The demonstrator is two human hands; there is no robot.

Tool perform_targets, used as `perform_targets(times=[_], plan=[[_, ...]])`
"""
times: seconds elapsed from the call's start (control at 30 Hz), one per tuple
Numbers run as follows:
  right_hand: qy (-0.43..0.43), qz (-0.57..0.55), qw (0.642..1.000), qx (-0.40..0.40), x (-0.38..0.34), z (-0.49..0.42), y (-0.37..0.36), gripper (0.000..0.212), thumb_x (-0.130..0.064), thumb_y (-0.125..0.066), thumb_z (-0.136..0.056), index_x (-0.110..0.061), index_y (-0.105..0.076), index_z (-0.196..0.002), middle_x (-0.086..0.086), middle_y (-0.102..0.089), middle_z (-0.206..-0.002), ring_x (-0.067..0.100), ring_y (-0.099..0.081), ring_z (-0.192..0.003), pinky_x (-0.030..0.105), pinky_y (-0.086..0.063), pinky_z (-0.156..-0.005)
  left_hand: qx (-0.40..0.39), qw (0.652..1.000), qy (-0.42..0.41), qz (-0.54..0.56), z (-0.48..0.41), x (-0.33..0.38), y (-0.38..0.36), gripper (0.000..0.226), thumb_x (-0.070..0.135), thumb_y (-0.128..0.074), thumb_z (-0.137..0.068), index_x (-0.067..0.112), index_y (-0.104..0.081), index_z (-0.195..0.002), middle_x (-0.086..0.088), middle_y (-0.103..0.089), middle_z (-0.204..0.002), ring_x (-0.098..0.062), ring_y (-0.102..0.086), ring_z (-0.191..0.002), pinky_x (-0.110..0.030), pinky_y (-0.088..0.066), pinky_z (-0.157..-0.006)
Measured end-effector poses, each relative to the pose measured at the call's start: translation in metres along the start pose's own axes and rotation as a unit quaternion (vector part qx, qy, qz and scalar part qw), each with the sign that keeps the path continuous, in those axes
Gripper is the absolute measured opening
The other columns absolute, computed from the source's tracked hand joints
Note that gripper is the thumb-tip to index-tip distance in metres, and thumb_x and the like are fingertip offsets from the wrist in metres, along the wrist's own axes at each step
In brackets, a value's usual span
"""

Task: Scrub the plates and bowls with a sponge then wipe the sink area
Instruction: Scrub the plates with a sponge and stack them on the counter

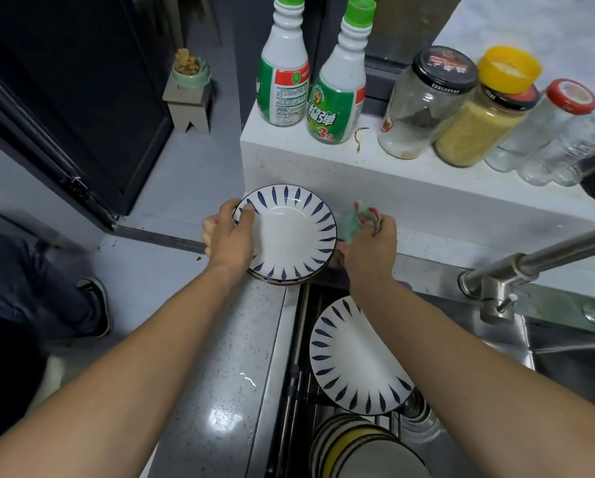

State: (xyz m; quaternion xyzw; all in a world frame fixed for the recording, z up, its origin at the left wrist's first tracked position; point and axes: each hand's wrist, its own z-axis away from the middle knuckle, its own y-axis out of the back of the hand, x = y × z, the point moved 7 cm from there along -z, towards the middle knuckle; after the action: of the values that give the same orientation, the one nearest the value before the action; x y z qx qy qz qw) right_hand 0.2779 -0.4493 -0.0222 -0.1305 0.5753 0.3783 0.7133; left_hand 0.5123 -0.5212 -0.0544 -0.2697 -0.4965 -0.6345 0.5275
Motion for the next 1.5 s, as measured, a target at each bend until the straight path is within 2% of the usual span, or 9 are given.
perform_targets(times=[0.13, 0.3, 0.43, 0.63, 0.73, 0.9, 1.1, 1.37, 1.5], plan=[[-0.03, -0.056, 0.998, -0.005, -0.001, 0.004, 0.032, 0.014, -0.021, -0.041, -0.107, -0.026, -0.054, -0.106, -0.004, -0.062, -0.102, 0.013, -0.062, -0.073, 0.031, -0.058, -0.061, 0.053, 0.997, -0.04, -0.032, 0.018, 0.009, 0.01, 0.047, 0.043, -0.045, -0.105, 0.025, -0.042, -0.149, 0.0, -0.032, -0.146, -0.015, -0.022, -0.14, -0.029, -0.017, -0.114], [-0.007, 0.024, 0.999, -0.048, 0.018, 0.012, 0.103, 0.007, -0.035, -0.056, -0.101, -0.034, -0.052, -0.094, 0.0, -0.063, -0.098, 0.016, -0.065, -0.077, 0.038, -0.058, -0.071, 0.03, 0.981, -0.192, 0.007, 0.105, 0.027, -0.011, 0.029, 0.037, -0.049, -0.102, 0.019, -0.052, -0.123, 0.006, -0.046, -0.12, -0.008, -0.041, -0.111, -0.026, -0.033, -0.101], [0.003, 0.181, 0.983, -0.043, 0.048, 0.031, 0.157, 0.026, -0.057, -0.065, -0.085, -0.039, -0.05, -0.096, -0.003, -0.067, -0.096, 0.023, -0.069, -0.089, 0.053, -0.058, -0.084, -0.177, 0.977, -0.118, -0.004, 0.153, 0.011, -0.067, 0.016, 0.035, -0.049, -0.107, 0.025, -0.058, -0.115, 0.009, -0.065, -0.108, 0.002, -0.059, -0.096, -0.009, -0.043, -0.078], [-0.029, 0.262, 0.961, -0.089, 0.082, 0.055, 0.176, 0.042, -0.037, -0.078, -0.083, -0.026, -0.046, -0.108, -0.004, -0.065, -0.099, 0.01, -0.063, -0.086, 0.028, -0.05, -0.07, -0.301, 0.946, 0.054, -0.104, 0.141, -0.036, -0.122, 0.065, 0.061, -0.033, -0.104, 0.018, -0.04, -0.153, -0.008, -0.052, -0.149, -0.025, -0.052, -0.133, -0.034, -0.04, -0.103], [-0.021, 0.255, 0.962, -0.094, 0.089, 0.057, 0.173, 0.046, -0.036, -0.08, -0.081, -0.025, -0.046, -0.11, -0.005, -0.063, -0.101, 0.014, -0.064, -0.092, 0.032, -0.051, -0.078, -0.317, 0.935, 0.105, -0.117, 0.137, -0.051, -0.132, 0.096, 0.081, -0.03, -0.086, 0.022, -0.026, -0.161, -0.01, -0.042, -0.16, -0.031, -0.043, -0.143, -0.048, -0.033, -0.119], [0.005, 0.27, 0.958, -0.094, 0.085, 0.056, 0.171, 0.049, -0.031, -0.077, -0.085, -0.019, -0.046, -0.12, -0.004, -0.06, -0.11, 0.016, -0.06, -0.099, 0.026, -0.044, -0.081, -0.299, 0.94, 0.151, -0.07, 0.131, -0.071, -0.137, 0.119, 0.095, -0.033, -0.058, 0.034, -0.029, -0.16, -0.002, -0.042, -0.16, -0.029, -0.041, -0.146, -0.052, -0.031, -0.121], [0.02, 0.304, 0.948, -0.094, 0.081, 0.055, 0.166, 0.044, -0.028, -0.069, -0.091, -0.015, -0.045, -0.126, -0.002, -0.057, -0.109, 0.016, -0.054, -0.094, 0.026, -0.041, -0.079, -0.293, 0.941, 0.153, -0.071, 0.124, -0.081, -0.135, 0.105, 0.101, -0.033, -0.061, 0.043, -0.049, -0.147, 0.005, -0.056, -0.149, -0.025, -0.052, -0.136, -0.05, -0.036, -0.118], [0.045, 0.293, 0.95, -0.097, 0.072, 0.059, 0.167, 0.02, -0.015, -0.059, -0.093, -0.018, -0.045, -0.107, 0.001, -0.06, -0.094, 0.02, -0.057, -0.082, 0.03, -0.039, -0.061, -0.292, 0.942, 0.14, -0.083, 0.137, -0.041, -0.122, 0.102, 0.097, -0.028, -0.059, 0.034, -0.066, -0.131, 0.003, -0.071, -0.125, -0.022, -0.067, -0.113, -0.046, -0.049, -0.106], [0.05, 0.251, 0.963, -0.089, 0.056, 0.058, 0.177, 0.016, -0.016, -0.057, -0.095, -0.022, -0.046, -0.105, -0.002, -0.062, -0.089, 0.019, -0.061, -0.075, 0.027, -0.046, -0.055, -0.28, 0.953, 0.093, -0.074, 0.145, 0.003, -0.108, 0.085, 0.085, -0.029, -0.083, 0.028, -0.066, -0.134, -0.003, -0.069, -0.129, -0.024, -0.065, -0.117, -0.045, -0.046, -0.111]])
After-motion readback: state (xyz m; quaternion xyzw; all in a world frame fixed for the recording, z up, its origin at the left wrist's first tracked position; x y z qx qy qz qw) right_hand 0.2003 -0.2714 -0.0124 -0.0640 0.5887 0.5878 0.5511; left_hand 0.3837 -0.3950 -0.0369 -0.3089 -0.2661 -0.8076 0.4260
